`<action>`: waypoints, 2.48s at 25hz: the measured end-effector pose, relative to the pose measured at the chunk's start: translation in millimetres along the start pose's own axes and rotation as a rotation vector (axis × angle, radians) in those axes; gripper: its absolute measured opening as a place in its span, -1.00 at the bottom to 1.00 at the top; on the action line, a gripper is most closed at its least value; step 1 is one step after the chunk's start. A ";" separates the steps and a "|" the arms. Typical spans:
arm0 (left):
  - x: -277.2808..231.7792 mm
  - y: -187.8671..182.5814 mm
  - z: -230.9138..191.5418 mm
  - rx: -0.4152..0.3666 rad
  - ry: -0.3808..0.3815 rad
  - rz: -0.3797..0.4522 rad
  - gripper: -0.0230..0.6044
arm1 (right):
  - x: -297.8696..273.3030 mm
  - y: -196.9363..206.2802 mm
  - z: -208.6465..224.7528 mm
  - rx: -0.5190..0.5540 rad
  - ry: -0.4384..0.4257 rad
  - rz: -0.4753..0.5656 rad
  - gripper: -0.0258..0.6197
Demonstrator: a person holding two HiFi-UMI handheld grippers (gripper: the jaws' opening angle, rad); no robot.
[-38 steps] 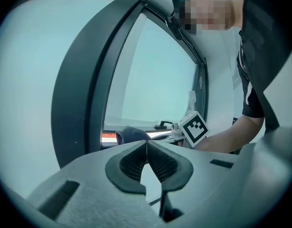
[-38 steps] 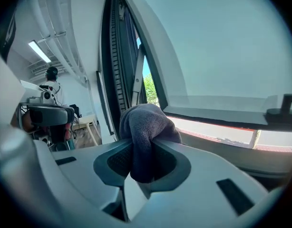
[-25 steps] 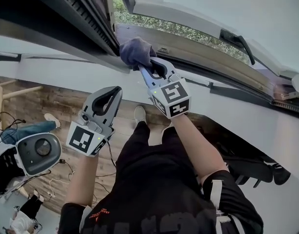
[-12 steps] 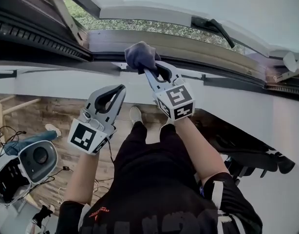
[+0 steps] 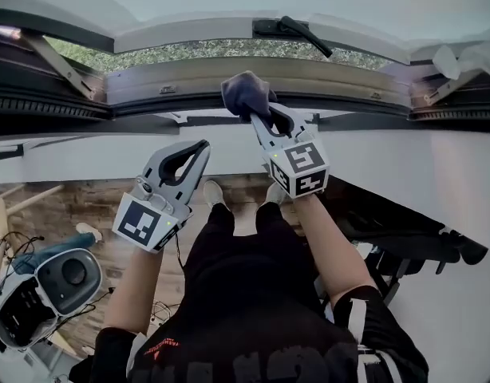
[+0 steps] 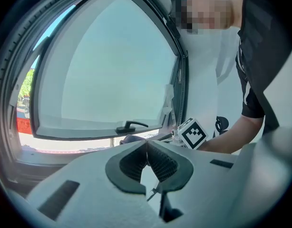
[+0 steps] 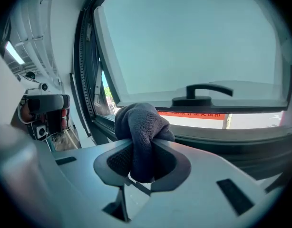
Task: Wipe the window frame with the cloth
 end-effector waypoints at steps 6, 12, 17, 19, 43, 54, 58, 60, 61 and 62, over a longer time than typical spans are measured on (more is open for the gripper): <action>-36.8 -8.2 26.1 -0.019 0.054 0.013 -0.85 | 41.1 4.2 50.7 -0.033 0.089 0.024 -0.68; -72.8 -16.5 55.9 -0.020 0.108 0.003 -0.85 | 84.8 10.1 102.1 -0.067 0.183 0.056 -0.68; -103.5 -18.8 75.7 -0.058 0.147 0.020 -0.85 | 121.1 15.1 147.2 -0.110 0.262 0.083 -0.68; -116.1 -20.8 85.2 -0.050 0.162 0.011 -0.85 | 134.5 17.3 165.1 -0.127 0.291 0.095 -0.68; -179.3 -38.2 128.5 -0.100 0.251 0.017 -0.85 | 226.3 26.9 269.3 -0.218 0.507 0.168 -0.68; -137.8 -59.6 109.9 -0.101 0.208 0.032 -0.85 | 234.0 -2.1 214.7 -0.140 0.453 0.239 -0.68; -116.7 -71.0 98.6 -0.116 0.185 0.063 -0.85 | 227.6 -24.6 168.0 -0.076 0.363 0.269 -0.68; -106.8 -75.5 92.2 -0.150 0.176 0.099 -0.85 | 225.3 -33.7 142.4 -0.042 0.315 0.277 -0.68; -101.6 -76.8 89.6 -0.158 0.172 0.109 -0.85 | 224.4 -38.0 130.3 -0.027 0.292 0.281 -0.68; -96.7 -78.3 87.4 -0.160 0.167 0.112 -0.85 | 223.4 -42.5 119.1 -0.012 0.269 0.284 -0.68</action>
Point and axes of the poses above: the fingertips, and each gripper's own axes: x backward along the fingers, z to its right, y out of its underside, the point moved 9 cm from there along x, backward along the fingers, and after that the axes turned 8 degrees about -x, right-handed, at the moved point
